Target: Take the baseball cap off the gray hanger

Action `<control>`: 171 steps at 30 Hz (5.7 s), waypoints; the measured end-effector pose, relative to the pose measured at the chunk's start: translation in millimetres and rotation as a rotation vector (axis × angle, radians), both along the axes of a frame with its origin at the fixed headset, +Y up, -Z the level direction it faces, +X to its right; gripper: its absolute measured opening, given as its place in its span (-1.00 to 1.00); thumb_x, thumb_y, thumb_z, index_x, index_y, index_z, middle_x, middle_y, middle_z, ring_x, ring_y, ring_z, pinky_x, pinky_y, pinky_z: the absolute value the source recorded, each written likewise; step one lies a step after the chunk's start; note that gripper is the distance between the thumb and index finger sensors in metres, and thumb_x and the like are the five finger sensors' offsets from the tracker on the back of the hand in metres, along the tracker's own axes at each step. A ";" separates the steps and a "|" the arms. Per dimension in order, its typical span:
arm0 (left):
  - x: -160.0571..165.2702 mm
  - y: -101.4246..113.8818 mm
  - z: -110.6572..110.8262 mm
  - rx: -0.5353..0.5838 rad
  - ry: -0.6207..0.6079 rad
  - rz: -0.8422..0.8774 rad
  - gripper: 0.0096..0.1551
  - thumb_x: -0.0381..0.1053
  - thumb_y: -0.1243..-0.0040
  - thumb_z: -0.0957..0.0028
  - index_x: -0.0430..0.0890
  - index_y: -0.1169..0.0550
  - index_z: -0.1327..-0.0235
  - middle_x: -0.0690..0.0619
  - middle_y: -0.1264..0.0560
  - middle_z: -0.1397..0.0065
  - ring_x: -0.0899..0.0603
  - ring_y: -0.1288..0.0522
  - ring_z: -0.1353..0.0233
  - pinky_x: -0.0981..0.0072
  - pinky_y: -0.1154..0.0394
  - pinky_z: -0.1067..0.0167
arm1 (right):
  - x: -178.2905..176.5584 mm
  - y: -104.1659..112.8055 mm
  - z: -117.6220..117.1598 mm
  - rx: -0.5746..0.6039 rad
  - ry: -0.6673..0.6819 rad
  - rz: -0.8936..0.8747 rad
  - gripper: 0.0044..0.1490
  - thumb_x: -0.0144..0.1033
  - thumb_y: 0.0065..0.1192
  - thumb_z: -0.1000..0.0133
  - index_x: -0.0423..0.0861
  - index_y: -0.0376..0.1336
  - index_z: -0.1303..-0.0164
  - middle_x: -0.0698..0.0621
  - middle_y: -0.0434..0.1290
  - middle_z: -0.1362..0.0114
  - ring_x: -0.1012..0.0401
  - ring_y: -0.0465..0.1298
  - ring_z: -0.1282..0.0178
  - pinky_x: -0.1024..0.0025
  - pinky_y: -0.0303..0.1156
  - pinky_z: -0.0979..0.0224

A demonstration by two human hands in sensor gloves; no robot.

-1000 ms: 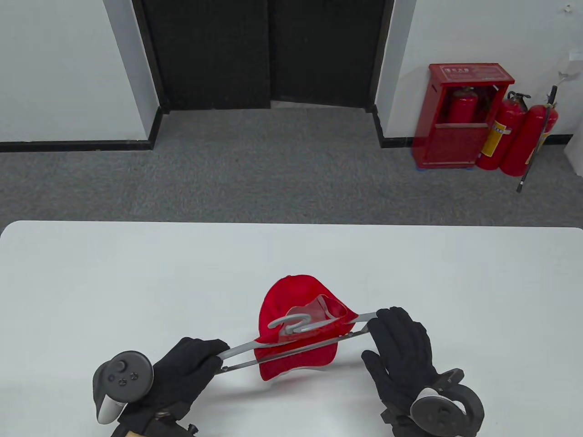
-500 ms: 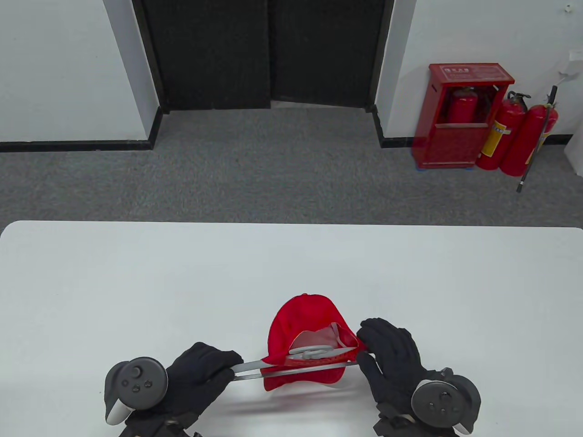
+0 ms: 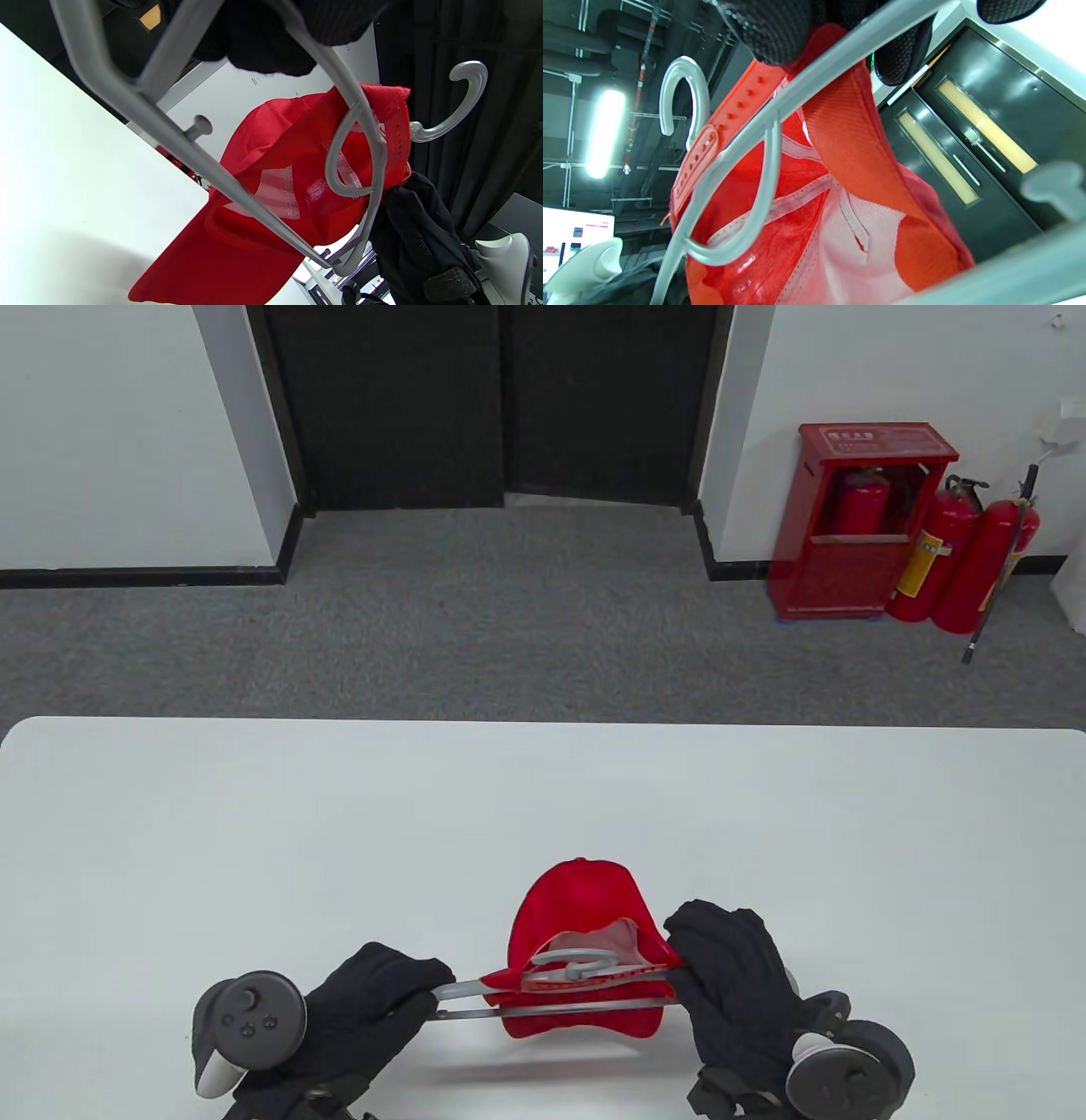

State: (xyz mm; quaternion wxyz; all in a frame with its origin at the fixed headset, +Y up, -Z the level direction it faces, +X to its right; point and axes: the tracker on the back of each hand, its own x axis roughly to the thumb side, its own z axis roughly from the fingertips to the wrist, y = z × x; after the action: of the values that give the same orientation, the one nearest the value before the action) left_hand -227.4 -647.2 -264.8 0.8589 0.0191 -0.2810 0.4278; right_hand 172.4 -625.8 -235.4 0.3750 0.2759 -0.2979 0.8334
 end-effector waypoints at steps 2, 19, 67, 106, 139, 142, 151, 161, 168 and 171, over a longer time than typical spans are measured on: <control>0.4 1.7 1.1 0.005 -0.002 0.001 -0.54 0.11 -0.22 -0.23 0.06 -0.62 -0.36 -0.07 -0.66 -0.17 -0.24 -0.54 -0.29 -0.50 -0.14 -0.52 | 1.7 2.2 0.8 -0.008 0.003 -0.033 -0.54 -0.29 0.20 -0.20 -0.03 0.34 -0.31 -0.19 0.41 -0.53 -0.20 0.39 -0.53 -0.60 0.12 -0.42; 11.9 2.1 6.9 0.074 0.019 -0.147 -0.54 0.11 -0.22 -0.22 0.06 -0.62 -0.36 -0.07 -0.67 -0.16 -0.25 -0.54 -0.29 -0.49 -0.15 -0.51 | -8.7 15.0 20.8 0.161 0.111 -0.080 -0.56 -0.31 0.21 -0.18 -0.02 0.36 -0.27 -0.19 0.49 -0.37 -0.12 0.50 -0.35 -0.44 0.28 -0.41; -41.1 8.3 -6.1 0.096 0.238 -0.144 -0.55 0.10 -0.24 -0.22 0.07 -0.64 -0.34 -0.07 -0.68 -0.16 -0.25 -0.55 -0.29 -0.49 -0.17 -0.49 | 161.3 -64.9 -25.3 -0.182 -0.494 -1.068 -0.57 -0.25 0.22 -0.22 0.01 0.32 -0.30 -0.14 0.46 -0.40 -0.07 0.49 -0.36 -0.30 0.31 -0.44; -60.3 -37.4 -27.2 0.127 0.578 -0.331 -0.54 0.06 -0.20 -0.23 0.06 -0.57 -0.39 -0.06 -0.64 -0.25 -0.26 -0.52 -0.35 -0.51 -0.17 -0.48 | 54.9 -85.7 -70.1 -0.621 -0.126 0.262 -0.49 -0.25 0.26 -0.22 -0.11 0.39 -0.37 -0.26 0.51 -0.45 -0.20 0.50 -0.40 -0.48 0.26 -0.41; -44.0 -97.7 -49.8 -0.164 0.392 -0.763 -0.54 0.04 -0.26 -0.23 0.17 -0.57 -0.42 0.06 -0.63 -0.42 -0.19 -0.45 -0.59 -0.55 -0.14 -0.49 | 55.5 -80.0 -65.9 -0.631 -0.062 0.261 -0.43 -0.16 0.19 -0.24 -0.13 0.37 -0.41 -0.29 0.50 -0.46 -0.22 0.49 -0.40 -0.48 0.26 -0.41; -49.0 -100.8 -51.9 -0.207 0.408 -0.780 -0.53 0.04 -0.22 -0.24 0.17 -0.56 -0.43 0.06 -0.62 -0.45 -0.20 -0.43 -0.61 -0.56 -0.10 -0.50 | 55.4 -80.0 -65.8 -0.633 -0.060 0.262 -0.43 -0.16 0.18 -0.25 -0.13 0.37 -0.41 -0.29 0.49 -0.46 -0.23 0.49 -0.40 -0.47 0.26 -0.41; -65.2 -97.3 -55.2 -0.248 0.484 -0.758 -0.48 0.04 -0.18 -0.26 0.16 -0.50 -0.52 0.03 -0.54 -0.55 -0.29 -0.41 -0.63 -0.57 -0.08 -0.50 | 56.5 -79.4 -65.6 -0.633 -0.061 0.253 -0.43 -0.15 0.18 -0.25 -0.14 0.37 -0.41 -0.29 0.49 -0.47 -0.23 0.48 -0.41 -0.48 0.26 -0.41; -72.0 -60.3 -46.5 -0.171 0.510 -0.556 -0.42 0.15 -0.15 -0.24 0.15 -0.47 -0.56 0.03 -0.46 -0.67 -0.33 -0.37 -0.67 -0.57 -0.09 -0.49 | 55.4 -68.3 -57.6 -0.542 -0.098 0.239 -0.33 -0.13 0.15 -0.25 -0.12 0.23 -0.57 -0.30 0.43 -0.52 -0.25 0.46 -0.43 -0.49 0.24 -0.41; -57.8 -25.2 -24.5 -0.032 0.410 -0.343 -0.40 0.21 -0.09 -0.23 0.18 -0.46 -0.57 0.06 -0.44 -0.71 -0.32 -0.36 -0.70 -0.56 -0.09 -0.51 | 29.7 -61.5 -45.9 -0.448 -0.043 0.299 -0.19 -0.05 0.10 -0.26 -0.11 0.04 -0.69 -0.32 0.22 -0.69 -0.28 0.35 -0.53 -0.51 0.21 -0.42; -44.7 -19.8 -18.1 0.028 0.356 -0.373 -0.41 0.21 -0.08 -0.22 0.20 -0.47 -0.56 0.08 -0.44 -0.71 -0.31 -0.35 -0.71 -0.56 -0.07 -0.52 | 19.7 -62.0 -43.7 -0.455 -0.005 0.323 -0.19 -0.04 0.09 -0.26 -0.11 0.05 -0.69 -0.32 0.22 -0.69 -0.29 0.33 -0.54 -0.51 0.20 -0.43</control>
State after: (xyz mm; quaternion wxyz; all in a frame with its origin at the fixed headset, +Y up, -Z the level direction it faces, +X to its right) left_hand -272.1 -667.0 -282.9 0.9585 0.0540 -0.1299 0.2479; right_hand 192.1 -687.7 -279.1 0.2890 0.2264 -0.0564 0.9285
